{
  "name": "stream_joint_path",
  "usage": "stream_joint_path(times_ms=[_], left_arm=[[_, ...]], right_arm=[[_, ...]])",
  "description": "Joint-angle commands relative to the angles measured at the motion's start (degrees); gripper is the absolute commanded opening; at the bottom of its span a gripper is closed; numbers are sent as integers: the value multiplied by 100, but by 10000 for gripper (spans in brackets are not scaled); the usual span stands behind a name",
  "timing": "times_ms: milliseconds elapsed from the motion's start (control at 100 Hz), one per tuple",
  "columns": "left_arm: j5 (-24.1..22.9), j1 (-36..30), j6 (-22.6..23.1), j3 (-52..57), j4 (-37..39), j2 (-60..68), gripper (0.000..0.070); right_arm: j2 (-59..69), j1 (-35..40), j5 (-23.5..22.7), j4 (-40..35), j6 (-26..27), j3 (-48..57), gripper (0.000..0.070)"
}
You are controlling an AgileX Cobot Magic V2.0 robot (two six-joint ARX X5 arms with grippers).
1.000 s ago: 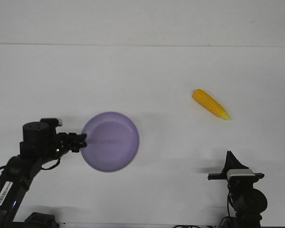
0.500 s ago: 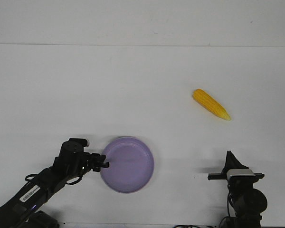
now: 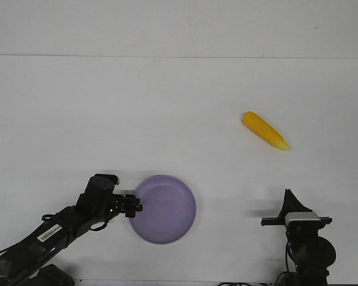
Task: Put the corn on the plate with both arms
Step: 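Drag the plate with the left gripper toward the robot and the table center, then open the left gripper and pull it back from the plate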
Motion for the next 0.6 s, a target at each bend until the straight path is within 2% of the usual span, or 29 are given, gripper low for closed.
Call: stream_joint_path(times_ms=[0,150,270,410,590], left_arm=[[7,-33,11,46,7,7,511],[7,-33,63,68,11,-256,509],[-59,-26,372,157,-22,-787,508],[-238,-26,422,188,-44,-1803,504],[-678,-26,885,188,-511,-3381,497]], right_arm=[[-4,-7,2,63,57,-17,22],[-4,-7,2,66,57,-17,22],[-4,-7,2,63,57,-17,22],[-4,-7,2,66,57,-17,22],[-4,-7,-26,221,103,-17,22]])
